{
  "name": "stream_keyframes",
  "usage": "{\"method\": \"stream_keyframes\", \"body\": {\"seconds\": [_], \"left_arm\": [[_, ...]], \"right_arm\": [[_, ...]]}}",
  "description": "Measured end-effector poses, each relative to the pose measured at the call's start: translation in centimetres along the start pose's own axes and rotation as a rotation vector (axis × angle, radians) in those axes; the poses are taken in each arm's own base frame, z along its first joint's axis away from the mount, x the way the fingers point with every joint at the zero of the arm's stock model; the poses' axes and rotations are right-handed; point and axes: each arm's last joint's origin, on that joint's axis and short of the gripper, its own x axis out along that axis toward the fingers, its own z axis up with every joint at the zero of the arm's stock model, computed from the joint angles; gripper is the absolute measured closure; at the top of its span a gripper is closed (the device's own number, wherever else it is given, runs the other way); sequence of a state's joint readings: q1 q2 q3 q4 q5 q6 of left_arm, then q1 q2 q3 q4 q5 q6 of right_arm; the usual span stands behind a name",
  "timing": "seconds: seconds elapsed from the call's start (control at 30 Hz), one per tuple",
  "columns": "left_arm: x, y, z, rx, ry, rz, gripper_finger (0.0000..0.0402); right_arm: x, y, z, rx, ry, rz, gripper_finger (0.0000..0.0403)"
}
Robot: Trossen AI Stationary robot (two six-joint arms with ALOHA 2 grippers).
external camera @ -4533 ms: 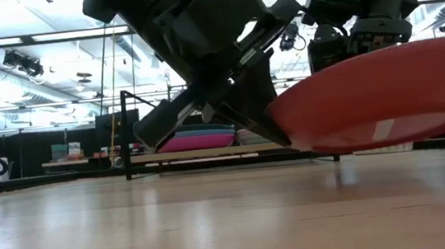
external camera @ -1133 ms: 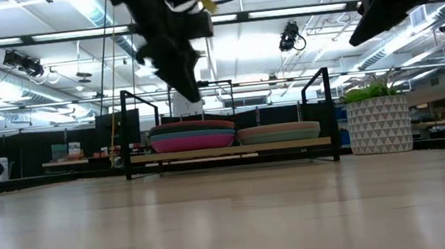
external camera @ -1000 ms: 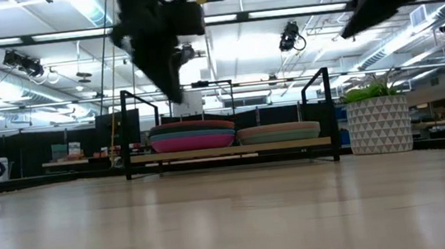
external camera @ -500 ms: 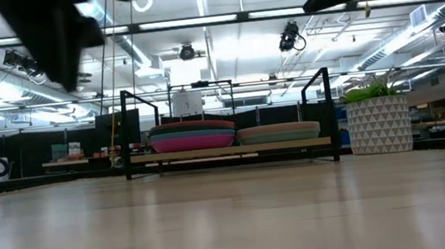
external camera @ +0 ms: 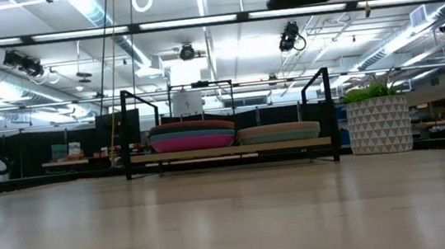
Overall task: Place and stack plates onto a shelf
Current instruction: Stack the light orange plate on top of the gray plate on the shelf
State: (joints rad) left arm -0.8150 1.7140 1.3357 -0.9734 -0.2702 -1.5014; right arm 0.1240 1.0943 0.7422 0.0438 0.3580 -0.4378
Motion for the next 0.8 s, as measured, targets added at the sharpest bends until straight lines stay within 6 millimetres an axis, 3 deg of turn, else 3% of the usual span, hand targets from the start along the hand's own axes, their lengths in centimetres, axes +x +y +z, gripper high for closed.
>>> {"method": "stream_keyframes", "body": {"seconds": [0.33,0.57,0.8], "left_arm": [[2.5,-1.1,-3.3,-0.125,0.052,0.039,0.026],[3.9,-1.2,-4.5,-0.193,0.125,0.095,0.026],[4.1,-1.2,-4.6,-0.279,0.135,0.112,0.026]], "right_arm": [[2.9,-3.2,-1.2,0.023,-0.121,0.044,0.0288],[5.6,-3.3,-2.0,-0.061,-0.148,-0.016,0.0303],[7.2,-3.1,-2.3,-0.129,-0.2,-0.062,0.0303]]}}
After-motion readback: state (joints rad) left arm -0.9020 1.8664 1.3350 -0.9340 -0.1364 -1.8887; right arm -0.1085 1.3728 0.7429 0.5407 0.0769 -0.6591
